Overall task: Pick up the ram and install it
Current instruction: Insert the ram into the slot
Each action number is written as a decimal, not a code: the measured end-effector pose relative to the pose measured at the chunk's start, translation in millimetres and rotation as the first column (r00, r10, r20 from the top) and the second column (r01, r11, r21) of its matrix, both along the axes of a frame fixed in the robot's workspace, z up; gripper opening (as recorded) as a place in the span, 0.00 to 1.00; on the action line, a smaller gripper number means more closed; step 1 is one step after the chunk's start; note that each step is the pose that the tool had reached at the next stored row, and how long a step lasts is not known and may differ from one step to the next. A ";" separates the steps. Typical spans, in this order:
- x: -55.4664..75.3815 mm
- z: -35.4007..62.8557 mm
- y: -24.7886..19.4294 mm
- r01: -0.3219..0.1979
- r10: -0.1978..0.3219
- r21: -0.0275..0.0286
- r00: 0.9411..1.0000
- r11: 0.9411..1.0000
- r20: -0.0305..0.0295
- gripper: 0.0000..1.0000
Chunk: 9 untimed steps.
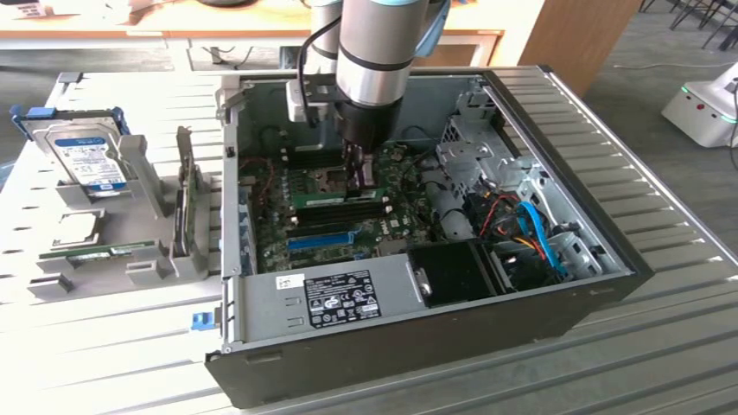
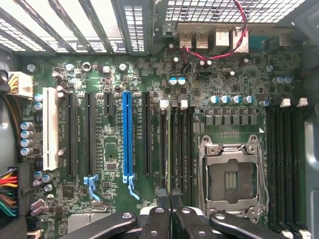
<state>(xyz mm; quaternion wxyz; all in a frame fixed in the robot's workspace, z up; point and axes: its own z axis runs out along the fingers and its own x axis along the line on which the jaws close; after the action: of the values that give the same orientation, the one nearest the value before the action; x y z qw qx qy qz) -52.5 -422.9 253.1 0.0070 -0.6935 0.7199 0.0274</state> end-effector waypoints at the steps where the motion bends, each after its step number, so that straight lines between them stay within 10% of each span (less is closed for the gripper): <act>1: 0.0 0.0 0.0 0.000 0.000 -0.002 1.000 1.000 0.000 0.12; 9: 2.1 0.0 0.1 0.000 0.000 -0.005 1.000 1.000 0.000 0.12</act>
<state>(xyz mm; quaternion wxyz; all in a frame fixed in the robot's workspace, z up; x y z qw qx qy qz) -50.4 -422.8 253.1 0.0054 -0.6934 0.7201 0.0258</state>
